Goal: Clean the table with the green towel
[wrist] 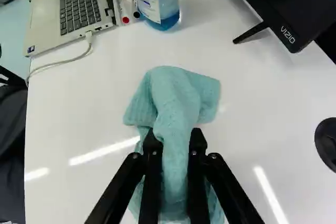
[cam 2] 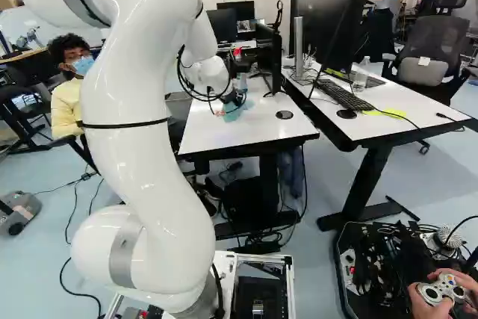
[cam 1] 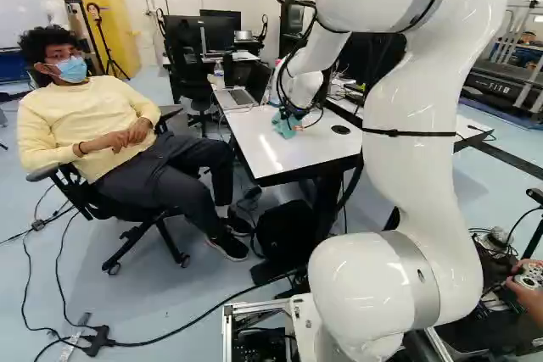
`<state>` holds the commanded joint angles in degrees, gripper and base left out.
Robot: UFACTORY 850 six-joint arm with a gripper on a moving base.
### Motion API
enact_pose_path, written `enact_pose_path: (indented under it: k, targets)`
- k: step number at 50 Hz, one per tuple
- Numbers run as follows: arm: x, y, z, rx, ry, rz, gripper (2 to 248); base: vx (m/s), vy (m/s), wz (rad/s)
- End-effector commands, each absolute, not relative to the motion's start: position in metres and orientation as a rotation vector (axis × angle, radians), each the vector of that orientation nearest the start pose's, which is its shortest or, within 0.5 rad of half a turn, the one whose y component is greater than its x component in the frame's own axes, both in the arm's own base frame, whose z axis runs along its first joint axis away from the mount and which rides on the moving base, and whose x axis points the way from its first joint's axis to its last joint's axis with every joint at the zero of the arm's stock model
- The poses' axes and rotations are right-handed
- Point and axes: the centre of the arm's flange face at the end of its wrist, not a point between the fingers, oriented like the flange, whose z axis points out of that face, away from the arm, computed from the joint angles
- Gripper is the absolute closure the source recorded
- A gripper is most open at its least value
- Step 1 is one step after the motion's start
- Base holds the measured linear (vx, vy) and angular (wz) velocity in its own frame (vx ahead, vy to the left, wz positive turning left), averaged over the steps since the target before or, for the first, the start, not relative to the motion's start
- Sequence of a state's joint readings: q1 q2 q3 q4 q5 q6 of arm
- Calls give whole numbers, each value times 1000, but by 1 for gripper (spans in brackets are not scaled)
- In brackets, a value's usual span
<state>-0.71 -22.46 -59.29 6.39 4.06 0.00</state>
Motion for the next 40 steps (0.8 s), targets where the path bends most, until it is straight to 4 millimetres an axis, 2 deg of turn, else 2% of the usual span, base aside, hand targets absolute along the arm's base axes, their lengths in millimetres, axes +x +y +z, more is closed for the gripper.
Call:
enact_pose_path:
  k: [19,28,40]
  targets:
    - [552,11,407,-2915,134,-1057,196,0,0,0]
    - [541,2,408,-2922,159,-1051,196,0,0,0]
    - [538,-17,408,-2931,213,-1054,196,0,0,0]
